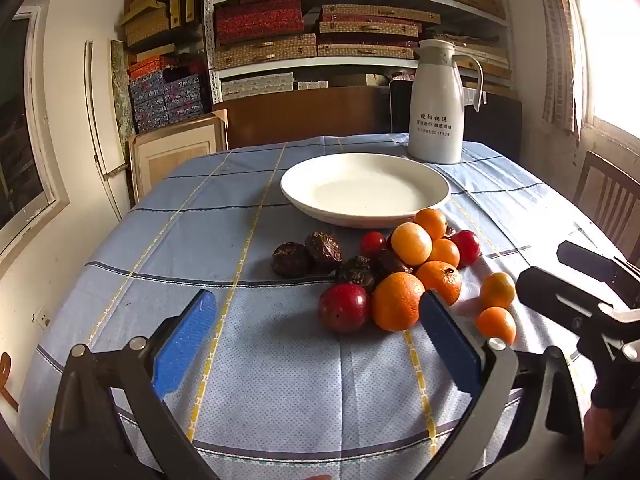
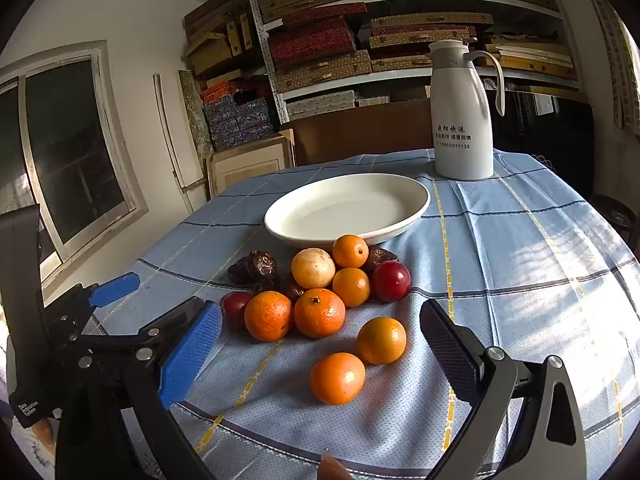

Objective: Organize fruits

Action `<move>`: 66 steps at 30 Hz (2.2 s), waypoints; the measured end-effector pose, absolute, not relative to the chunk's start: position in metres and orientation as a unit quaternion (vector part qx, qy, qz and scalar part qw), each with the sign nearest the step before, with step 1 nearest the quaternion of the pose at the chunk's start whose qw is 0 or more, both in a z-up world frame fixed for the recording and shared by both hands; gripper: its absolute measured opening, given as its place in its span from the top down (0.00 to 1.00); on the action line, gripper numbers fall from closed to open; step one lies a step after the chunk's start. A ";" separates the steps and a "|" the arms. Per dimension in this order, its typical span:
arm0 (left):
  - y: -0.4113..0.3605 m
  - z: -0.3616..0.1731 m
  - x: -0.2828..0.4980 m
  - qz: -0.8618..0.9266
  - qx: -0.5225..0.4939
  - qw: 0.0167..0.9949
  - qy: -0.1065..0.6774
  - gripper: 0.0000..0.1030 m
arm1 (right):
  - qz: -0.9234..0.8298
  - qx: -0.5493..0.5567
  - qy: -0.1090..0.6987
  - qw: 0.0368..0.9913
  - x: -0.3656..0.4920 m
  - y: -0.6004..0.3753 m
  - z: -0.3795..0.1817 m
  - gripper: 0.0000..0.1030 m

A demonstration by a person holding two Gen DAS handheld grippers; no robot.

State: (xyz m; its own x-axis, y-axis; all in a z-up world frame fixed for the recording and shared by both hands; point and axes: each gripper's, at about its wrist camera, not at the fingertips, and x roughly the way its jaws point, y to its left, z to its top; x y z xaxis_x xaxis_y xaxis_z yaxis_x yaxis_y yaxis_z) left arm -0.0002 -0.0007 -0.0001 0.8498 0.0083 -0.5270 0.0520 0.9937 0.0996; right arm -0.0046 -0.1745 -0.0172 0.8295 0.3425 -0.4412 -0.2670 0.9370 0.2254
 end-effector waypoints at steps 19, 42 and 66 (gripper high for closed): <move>0.002 -0.006 0.005 -0.012 0.041 0.958 0.283 0.04 | 0.160 0.078 0.245 0.953 -0.004 -0.174 -0.017 0.03; 0.004 -0.006 0.007 -0.013 0.039 0.957 0.286 0.04 | 0.162 0.079 0.248 0.952 -0.003 -0.174 -0.018 0.03; 0.005 -0.010 0.009 -0.013 0.038 0.956 0.289 0.04 | 0.162 0.080 0.253 0.950 -0.003 -0.173 -0.020 0.03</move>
